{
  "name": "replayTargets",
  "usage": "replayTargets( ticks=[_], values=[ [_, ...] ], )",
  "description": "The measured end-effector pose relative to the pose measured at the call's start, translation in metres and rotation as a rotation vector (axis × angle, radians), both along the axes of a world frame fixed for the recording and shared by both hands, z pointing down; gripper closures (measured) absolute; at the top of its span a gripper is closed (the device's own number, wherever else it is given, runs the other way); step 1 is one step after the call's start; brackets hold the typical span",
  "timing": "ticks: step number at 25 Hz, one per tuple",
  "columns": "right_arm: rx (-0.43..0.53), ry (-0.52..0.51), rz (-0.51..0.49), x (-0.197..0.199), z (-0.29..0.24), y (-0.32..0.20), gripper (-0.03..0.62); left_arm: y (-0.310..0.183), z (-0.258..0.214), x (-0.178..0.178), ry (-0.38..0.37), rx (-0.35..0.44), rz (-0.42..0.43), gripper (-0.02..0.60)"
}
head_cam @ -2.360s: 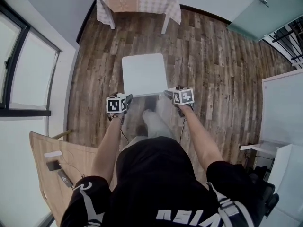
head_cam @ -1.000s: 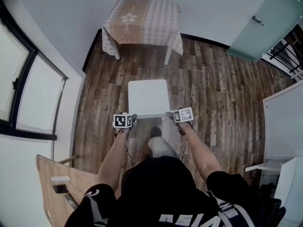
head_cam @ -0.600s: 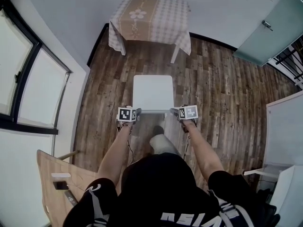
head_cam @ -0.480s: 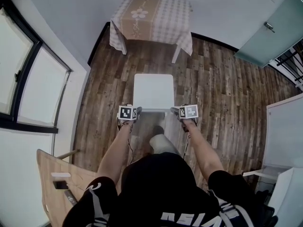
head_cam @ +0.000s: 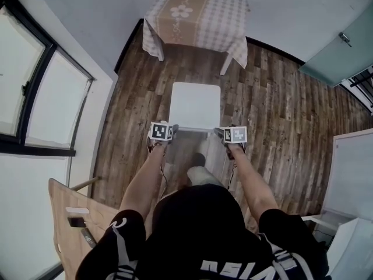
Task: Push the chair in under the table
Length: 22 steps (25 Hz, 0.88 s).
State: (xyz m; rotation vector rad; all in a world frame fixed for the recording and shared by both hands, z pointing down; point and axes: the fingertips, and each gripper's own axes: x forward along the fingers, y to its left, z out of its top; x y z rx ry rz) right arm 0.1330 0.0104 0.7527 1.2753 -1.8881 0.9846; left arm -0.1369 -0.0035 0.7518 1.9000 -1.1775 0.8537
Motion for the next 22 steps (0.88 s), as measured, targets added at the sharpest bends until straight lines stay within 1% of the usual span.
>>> replayTargets(
  ticks=[6, 13, 18, 22],
  values=[
    [-0.004, 0.001, -0.025, 0.004, -0.001, -0.023, 0.168, -0.020, 0.000, 0.004, -0.020, -0.022, -0.020, 0.204],
    [0.006, -0.005, -0.039, 0.008, 0.000, -0.058, 0.168, -0.052, -0.001, 0.008, -0.040, -0.019, -0.051, 0.204],
    [0.003, -0.009, -0.051, 0.011, 0.000, -0.078, 0.168, -0.070, -0.001, 0.010, -0.064, -0.012, -0.091, 0.204],
    [0.022, -0.014, -0.057, 0.016, -0.002, -0.097, 0.168, -0.088, -0.005, 0.014, -0.081, -0.004, -0.122, 0.204]
  ],
)
